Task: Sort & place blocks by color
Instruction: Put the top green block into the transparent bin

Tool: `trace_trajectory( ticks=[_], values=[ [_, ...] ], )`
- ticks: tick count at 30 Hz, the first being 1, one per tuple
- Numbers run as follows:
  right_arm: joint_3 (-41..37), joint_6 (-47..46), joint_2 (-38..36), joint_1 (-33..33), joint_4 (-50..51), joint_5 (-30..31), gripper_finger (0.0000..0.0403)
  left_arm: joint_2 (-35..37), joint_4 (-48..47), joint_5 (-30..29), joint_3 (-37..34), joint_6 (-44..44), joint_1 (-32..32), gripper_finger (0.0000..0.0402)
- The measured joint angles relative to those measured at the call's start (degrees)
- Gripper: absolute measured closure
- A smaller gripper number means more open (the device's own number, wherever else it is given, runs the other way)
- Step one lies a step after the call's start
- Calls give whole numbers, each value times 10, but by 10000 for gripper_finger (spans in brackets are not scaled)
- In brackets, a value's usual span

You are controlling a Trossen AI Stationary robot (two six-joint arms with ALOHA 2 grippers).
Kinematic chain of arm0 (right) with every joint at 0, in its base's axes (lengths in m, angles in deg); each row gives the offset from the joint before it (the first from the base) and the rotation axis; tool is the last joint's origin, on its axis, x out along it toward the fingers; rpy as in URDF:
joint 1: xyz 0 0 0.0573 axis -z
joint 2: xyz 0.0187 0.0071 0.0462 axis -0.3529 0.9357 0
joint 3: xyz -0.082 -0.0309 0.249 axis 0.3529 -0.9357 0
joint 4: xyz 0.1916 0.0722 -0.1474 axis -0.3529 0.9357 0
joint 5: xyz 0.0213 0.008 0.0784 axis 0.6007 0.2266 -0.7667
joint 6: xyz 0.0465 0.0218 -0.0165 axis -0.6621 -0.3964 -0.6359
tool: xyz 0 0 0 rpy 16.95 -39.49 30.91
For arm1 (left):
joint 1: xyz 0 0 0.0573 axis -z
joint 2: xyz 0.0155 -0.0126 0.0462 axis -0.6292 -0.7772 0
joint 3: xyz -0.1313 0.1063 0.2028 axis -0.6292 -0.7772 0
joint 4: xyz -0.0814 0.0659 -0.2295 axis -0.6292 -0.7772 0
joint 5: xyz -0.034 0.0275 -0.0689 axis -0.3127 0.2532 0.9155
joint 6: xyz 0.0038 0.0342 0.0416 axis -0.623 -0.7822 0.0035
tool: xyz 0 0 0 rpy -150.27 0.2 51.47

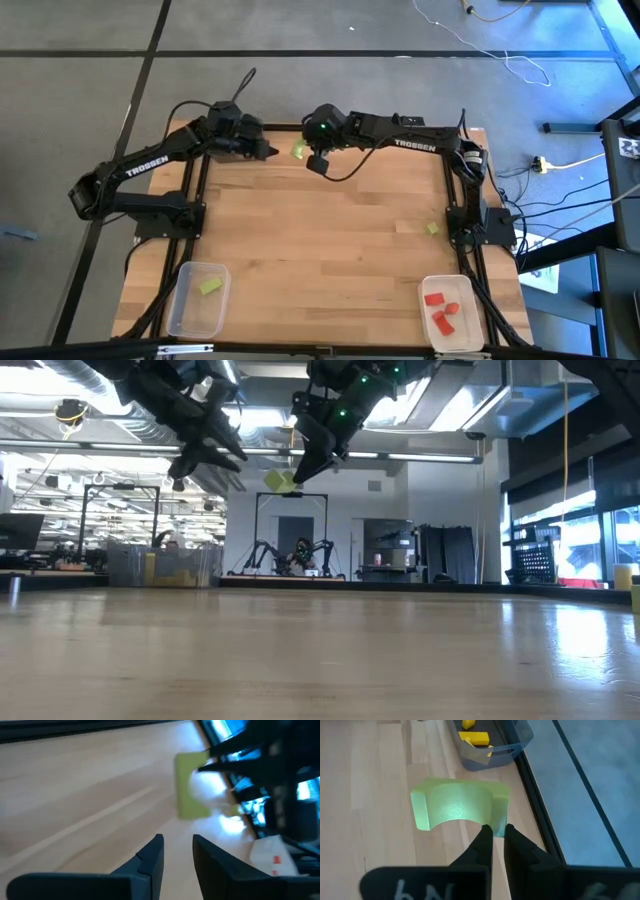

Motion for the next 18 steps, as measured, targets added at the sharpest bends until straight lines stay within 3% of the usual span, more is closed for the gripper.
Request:
trace_trajectory(
  ticks=[12, 18],
  values=[
    [0, 16, 0, -16, -8, 0, 381, -58, 72, 68, 0, 18, 0, 308],
    [0, 16, 0, -16, -10, 0, 381, -58, 74, 50, 0, 18, 0, 308]
  ],
)
